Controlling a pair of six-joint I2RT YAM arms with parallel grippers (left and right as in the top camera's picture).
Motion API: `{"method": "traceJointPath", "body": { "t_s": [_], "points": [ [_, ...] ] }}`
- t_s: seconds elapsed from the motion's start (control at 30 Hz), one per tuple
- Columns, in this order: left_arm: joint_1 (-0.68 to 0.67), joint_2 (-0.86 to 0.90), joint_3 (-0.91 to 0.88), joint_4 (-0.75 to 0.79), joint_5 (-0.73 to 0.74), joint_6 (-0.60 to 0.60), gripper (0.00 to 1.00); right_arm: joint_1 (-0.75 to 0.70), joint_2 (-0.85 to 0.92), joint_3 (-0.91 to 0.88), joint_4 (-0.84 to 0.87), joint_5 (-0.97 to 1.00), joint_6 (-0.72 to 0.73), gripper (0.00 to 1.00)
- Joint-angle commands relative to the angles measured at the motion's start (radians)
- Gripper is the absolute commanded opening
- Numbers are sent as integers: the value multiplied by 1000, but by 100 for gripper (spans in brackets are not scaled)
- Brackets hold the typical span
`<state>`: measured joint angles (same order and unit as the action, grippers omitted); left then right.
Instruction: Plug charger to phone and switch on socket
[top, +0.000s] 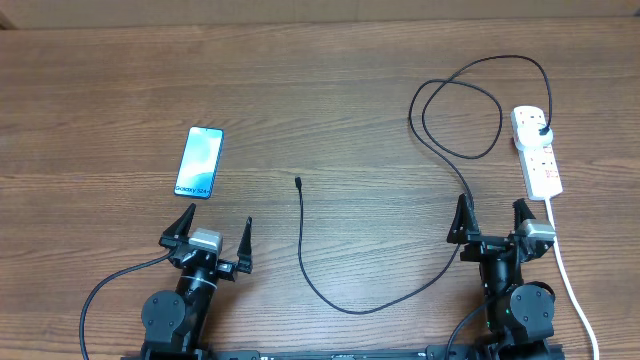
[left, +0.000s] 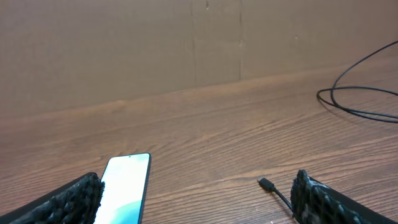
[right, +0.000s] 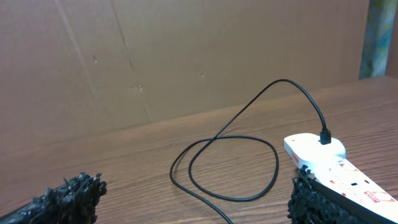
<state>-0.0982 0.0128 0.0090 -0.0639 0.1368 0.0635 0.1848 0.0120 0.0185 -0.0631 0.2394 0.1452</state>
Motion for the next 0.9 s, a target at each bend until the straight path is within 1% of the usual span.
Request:
{"method": "traceJointPath", "body": {
  "t_s": [0.0, 0.57, 0.67, 0.8, 0.87],
  "points": [
    [0, -8, -4, -4, -14, 23, 100, 6, -9, -11, 6, -2, -5, 100],
    [0, -8, -4, -4, -14, 23, 100, 6, -9, -11, 6, -2, -5, 100],
    [0, -8, -4, 4, -27, 45, 100, 6, -9, -11, 6, -2, -5, 100],
    [0, -8, -4, -2, -65, 45, 100, 6, -9, -11, 6, -2, -5, 100],
    [0, -8, -4, -4, -61, 45, 100, 6, -9, -11, 6, -2, -5, 100]
  ]
}}
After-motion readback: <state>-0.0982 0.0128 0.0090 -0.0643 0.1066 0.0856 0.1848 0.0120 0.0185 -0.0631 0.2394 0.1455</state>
